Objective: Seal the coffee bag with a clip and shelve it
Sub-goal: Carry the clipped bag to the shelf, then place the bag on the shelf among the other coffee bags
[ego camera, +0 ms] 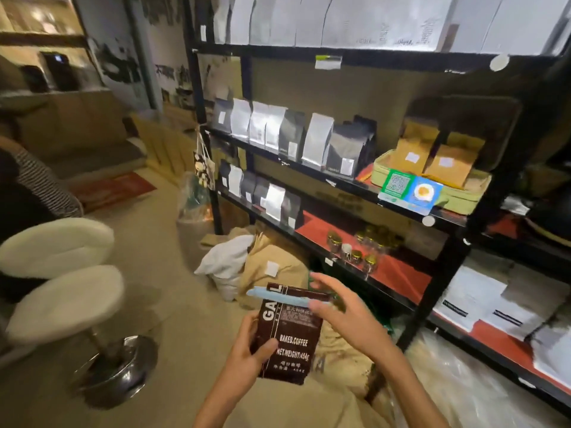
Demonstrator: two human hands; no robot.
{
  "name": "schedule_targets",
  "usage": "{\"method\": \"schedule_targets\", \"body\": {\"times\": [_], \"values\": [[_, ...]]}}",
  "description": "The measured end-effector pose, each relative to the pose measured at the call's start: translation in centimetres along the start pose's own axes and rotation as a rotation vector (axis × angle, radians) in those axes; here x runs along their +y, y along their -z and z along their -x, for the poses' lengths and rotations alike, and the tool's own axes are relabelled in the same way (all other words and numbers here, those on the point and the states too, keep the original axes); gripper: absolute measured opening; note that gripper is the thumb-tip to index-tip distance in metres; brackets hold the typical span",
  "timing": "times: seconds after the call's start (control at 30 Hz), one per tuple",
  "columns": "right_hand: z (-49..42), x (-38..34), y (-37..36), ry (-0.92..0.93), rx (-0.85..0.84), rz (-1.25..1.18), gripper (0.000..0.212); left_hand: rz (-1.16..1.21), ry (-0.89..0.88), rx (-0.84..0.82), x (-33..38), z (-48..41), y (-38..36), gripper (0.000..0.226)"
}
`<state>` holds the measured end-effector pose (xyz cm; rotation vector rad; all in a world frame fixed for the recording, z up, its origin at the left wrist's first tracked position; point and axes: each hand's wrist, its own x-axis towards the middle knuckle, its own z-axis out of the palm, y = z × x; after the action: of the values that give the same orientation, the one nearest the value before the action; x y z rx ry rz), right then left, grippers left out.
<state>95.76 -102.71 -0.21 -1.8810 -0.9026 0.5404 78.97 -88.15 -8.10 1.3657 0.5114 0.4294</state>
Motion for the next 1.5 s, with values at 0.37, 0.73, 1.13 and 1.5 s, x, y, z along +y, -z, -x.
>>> {"method": "schedule_targets", "body": {"times": [0.37, 0.73, 1.13, 1.5], "values": [[-32.4, 2.0, 4.2, -0.077, 0.098, 0.428, 0.04, -0.179, 0.01, -0.378, 1.9, -39.0, 3.3, 0.044], [-54.3, 18.9, 4.1, -0.225, 0.358, 0.518, 0.035, -0.98, -0.542, -0.534, -5.4, -71.0, 4.0, 0.08], [-61.0, 25.7, 3.0, -0.231, 0.532, 0.513, 0.028, -1.169, -0.609, -0.829, -5.0, -87.7, 4.4, 0.03], [-61.9, 30.3, -0.1, -0.136, 0.57, 0.634, 0.031, -1.161, -0.859, -0.697, -7.7, -87.5, 3.6, 0.016]]}}
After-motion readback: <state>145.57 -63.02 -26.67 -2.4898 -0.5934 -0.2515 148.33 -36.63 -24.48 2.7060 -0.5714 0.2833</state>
